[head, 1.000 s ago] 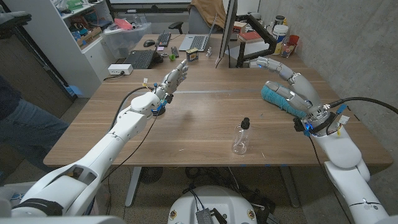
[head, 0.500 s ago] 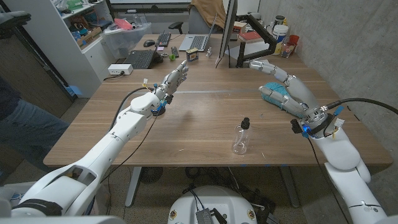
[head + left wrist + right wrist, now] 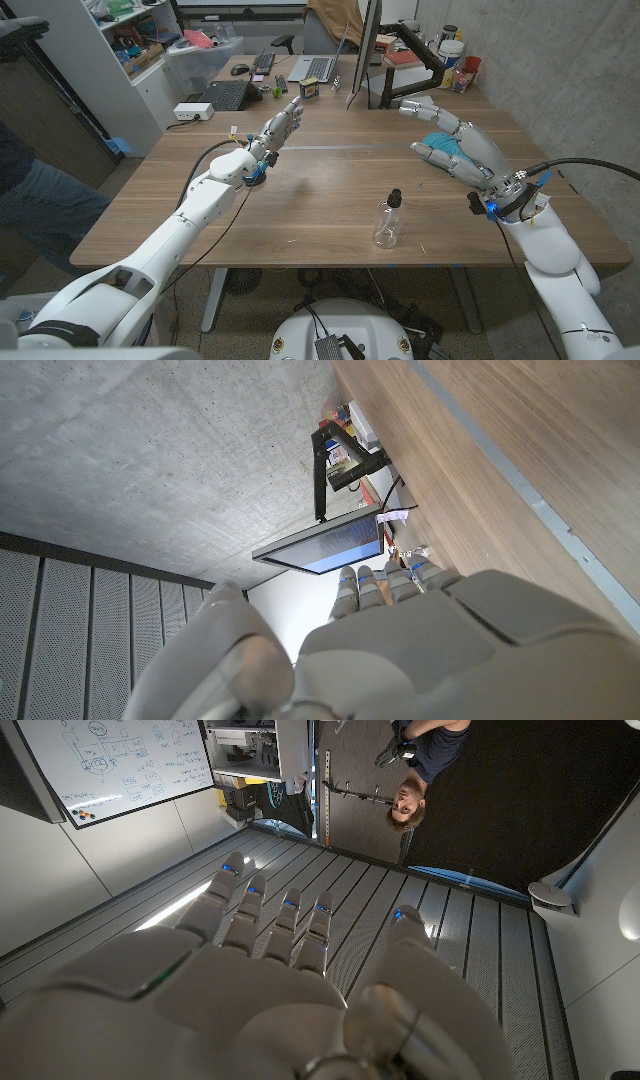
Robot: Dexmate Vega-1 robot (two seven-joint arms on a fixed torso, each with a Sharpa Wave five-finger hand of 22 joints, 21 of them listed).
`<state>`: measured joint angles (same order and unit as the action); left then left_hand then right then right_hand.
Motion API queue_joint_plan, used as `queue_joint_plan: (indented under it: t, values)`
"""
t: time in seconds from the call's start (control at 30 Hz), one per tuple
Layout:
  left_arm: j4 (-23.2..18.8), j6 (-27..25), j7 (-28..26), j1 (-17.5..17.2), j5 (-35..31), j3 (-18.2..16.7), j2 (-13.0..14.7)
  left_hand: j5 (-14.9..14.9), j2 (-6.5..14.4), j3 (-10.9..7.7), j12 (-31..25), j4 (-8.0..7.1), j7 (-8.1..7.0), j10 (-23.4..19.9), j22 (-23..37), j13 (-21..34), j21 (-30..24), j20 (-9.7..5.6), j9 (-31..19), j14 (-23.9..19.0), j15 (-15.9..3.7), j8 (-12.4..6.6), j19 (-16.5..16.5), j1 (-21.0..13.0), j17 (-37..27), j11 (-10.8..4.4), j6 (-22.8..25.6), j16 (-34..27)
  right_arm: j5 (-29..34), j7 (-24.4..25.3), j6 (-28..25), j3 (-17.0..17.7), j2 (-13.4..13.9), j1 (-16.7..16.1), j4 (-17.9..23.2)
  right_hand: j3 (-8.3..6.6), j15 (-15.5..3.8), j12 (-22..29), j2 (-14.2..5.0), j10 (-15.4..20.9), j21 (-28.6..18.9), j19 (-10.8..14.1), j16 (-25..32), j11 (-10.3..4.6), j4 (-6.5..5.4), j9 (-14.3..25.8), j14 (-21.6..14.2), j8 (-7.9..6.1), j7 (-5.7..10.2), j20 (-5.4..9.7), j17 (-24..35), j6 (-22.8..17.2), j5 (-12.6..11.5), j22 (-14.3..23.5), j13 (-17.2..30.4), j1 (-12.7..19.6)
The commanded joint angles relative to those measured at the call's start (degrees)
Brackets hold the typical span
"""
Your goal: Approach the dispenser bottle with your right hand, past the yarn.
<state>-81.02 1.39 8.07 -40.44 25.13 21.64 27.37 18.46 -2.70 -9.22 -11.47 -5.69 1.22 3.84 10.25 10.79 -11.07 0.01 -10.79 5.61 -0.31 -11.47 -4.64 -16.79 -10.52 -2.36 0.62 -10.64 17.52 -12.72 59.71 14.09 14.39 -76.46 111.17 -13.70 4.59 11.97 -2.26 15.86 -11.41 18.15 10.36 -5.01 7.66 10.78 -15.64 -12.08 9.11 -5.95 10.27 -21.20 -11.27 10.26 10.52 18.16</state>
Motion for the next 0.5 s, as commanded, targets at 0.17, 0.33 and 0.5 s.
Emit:
queue_joint_plan:
  t: [0.17,0.33,0.5]
  values:
    - [-0.4,0.5,-1.1,-0.2,-0.2,-0.1,-0.2,0.2,0.5,0.24,-0.2,-0.11,0.08,0.3,0.2,0.2,-0.4,0.09,-0.1,0.4,-0.05,-0.12,-0.5,-0.2,-0.2,-0.08,0.2,-0.2,1.8,-0.4,0.6,0.3,1.0,1.1,-0.3,-0.18,-0.13,0.3,-0.11,0.4,0.1,-0.3,0.1,-0.21,0.05,0.2,-0.1,0.15,0.05,-0.10,0.1,-0.7,-0.5,0.2,0.1,0.5]
    - [-0.5,0.5,-1.3,-0.3,-0.1,-0.1,-0.3,0.2,0.5,0.29,-0.1,-0.12,0.10,0.3,0.2,0.2,-0.5,0.08,-0.1,0.4,-0.03,-0.11,-0.5,-0.2,-0.2,-0.09,0.2,-0.2,2.9,-0.5,0.8,0.8,1.0,1.0,0.1,-0.20,-0.31,0.2,-0.14,0.3,0.1,-0.4,0.2,-0.32,0.06,0.2,-0.2,0.18,0.07,-0.14,0.1,-0.7,-0.5,0.2,0.1,0.5]
    - [-0.7,0.6,-1.5,-0.4,-0.2,-0.1,-0.3,0.2,0.6,0.35,-0.1,-0.12,0.15,0.3,0.2,0.2,-0.4,0.10,-0.1,0.4,-0.01,-0.08,-0.5,-0.2,-0.2,-0.10,0.2,-0.2,3.7,-0.6,1.1,1.1,1.1,1.1,0.2,-0.25,-0.39,0.2,-0.21,0.4,0.1,-0.4,0.2,-0.32,0.08,0.2,-0.3,0.19,0.18,-0.15,0.1,-0.8,-0.5,0.2,0.1,0.6]
